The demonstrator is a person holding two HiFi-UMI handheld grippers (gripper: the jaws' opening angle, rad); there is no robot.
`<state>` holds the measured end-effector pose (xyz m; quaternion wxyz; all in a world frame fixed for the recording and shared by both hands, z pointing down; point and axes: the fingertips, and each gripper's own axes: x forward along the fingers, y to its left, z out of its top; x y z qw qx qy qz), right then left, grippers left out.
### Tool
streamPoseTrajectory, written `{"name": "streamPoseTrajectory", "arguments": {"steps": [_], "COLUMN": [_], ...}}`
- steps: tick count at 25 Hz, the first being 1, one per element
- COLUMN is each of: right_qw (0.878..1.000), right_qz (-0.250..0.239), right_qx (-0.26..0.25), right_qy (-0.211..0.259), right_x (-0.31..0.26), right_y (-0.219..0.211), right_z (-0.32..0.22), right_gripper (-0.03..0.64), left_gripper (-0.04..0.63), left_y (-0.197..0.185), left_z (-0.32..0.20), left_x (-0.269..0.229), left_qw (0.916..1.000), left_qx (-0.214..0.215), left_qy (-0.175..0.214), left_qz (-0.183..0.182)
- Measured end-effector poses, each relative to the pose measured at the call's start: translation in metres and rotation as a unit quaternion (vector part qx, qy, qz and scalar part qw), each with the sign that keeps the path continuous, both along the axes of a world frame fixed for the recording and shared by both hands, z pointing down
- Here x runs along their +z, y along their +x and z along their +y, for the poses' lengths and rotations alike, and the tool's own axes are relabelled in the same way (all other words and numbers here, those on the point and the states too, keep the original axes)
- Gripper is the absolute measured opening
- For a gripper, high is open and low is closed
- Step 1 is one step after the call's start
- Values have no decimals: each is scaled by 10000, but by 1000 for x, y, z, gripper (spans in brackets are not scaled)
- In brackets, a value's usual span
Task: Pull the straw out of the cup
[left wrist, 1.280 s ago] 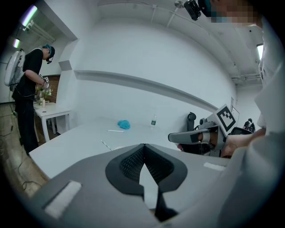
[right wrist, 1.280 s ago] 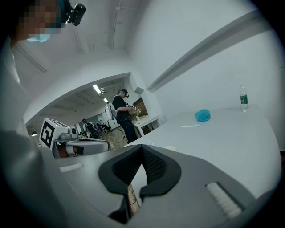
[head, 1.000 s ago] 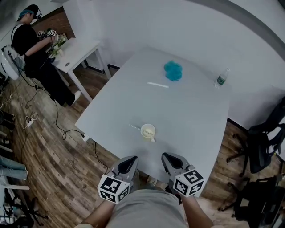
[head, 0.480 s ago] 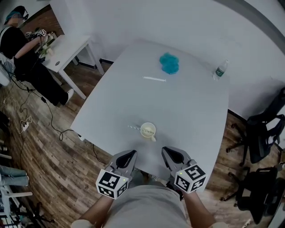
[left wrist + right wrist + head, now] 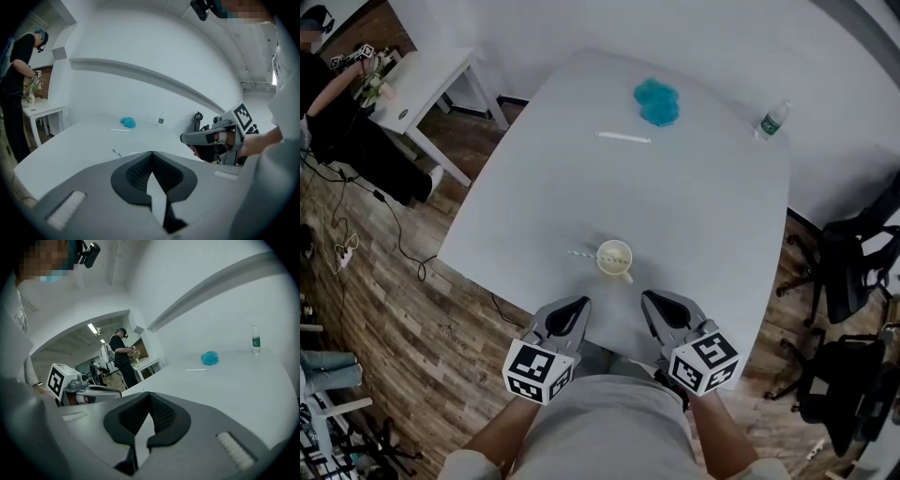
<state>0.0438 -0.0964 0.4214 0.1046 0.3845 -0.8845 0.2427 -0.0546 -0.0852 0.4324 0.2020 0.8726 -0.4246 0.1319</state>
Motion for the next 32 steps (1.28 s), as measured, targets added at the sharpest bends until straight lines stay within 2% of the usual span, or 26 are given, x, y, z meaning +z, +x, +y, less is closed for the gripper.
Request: {"name": "streamPoseTrajectory", "arguments": {"steps": [6,18,32], "right_qw": [9999,9992,9983], "right_qz": [72,135,127], "right_qx": [120,204,264], "right_qy": [-75,-303,-507], "right_x": [8,27,44], "right_y": [11,12,10], "right_z": [-18,-34,-47], "right_gripper": [6,6,6], "left_gripper": [20,34,51], "left_y": [-2,-5,-17], "left_z": [-13,-27,-44], "left_x": [11,42,74], "left_qw": [10000,9993,9975], "left_qx": [20,12,-189], "left_qy": [-32,-355,-674], "left_qz": [-42,-126,33]}}
